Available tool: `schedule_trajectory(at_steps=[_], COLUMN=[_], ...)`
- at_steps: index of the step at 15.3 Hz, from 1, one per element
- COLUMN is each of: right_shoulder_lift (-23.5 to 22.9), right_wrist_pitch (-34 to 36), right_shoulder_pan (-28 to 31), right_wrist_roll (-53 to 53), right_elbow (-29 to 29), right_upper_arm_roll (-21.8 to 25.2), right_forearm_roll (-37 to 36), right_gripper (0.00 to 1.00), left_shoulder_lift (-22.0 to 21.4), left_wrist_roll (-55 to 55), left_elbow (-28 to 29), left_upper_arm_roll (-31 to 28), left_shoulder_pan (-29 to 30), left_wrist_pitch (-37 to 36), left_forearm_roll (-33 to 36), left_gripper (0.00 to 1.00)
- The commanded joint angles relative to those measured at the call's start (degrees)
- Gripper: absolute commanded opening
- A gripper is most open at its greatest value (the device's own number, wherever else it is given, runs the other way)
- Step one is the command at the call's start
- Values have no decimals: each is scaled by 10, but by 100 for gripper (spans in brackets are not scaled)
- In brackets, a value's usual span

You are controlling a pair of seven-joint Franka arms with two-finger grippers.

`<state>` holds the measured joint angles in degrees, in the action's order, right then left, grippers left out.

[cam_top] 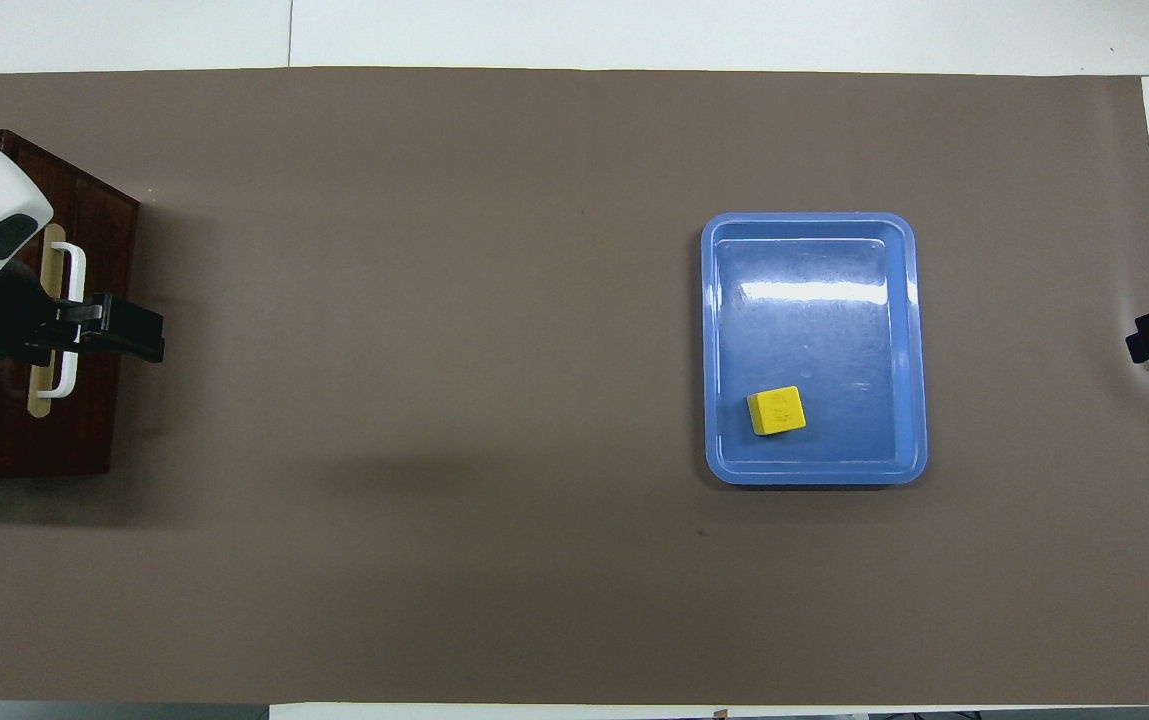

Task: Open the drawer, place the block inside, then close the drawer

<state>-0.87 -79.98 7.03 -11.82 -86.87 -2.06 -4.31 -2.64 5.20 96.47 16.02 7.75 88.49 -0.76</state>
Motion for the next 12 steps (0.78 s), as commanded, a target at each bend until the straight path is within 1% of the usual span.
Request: schedule_trajectory(at_steps=[1, 2, 4, 7, 8, 10, 12], right_shoulder_lift=[-1, 2, 17, 40, 39, 21, 7], right_wrist_pitch=[-10, -11, -28, -61, -65, -77, -117], right_shoulder_pan=[6, 8, 9, 9, 11, 18, 18], right_wrist_roll=[-9, 11, 86, 235, 292, 402, 490], right_elbow=[0, -10, -43, -118, -134, -155, -191], right_upper_arm_roll=[-5, -4, -2, -2, -2, 0, -1], right_forearm_roll=[-8, -5, 31, 89, 122, 185, 247], right_gripper=[100, 100, 100, 100, 100, 100, 100], left_shoulder_lift=[-25, -25, -34, -60, -57, -46, -24], left_wrist_roll=[-1, -1, -3, -7, -6, -6, -4], left_elbow=[30, 34, 56, 114, 116, 115, 116], left_upper_arm_roll=[-3, -3, -3, -3, -3, 0, 0], left_shoulder_pan=[-3, -4, -4, -3, -3, -12, -25], left_wrist_pitch=[16, 19, 39, 117, 124, 141, 161], left_forearm_roll=[-6, -6, -6, -3, 1, 55, 83], left_gripper=[100, 100, 100, 100, 100, 100, 100])
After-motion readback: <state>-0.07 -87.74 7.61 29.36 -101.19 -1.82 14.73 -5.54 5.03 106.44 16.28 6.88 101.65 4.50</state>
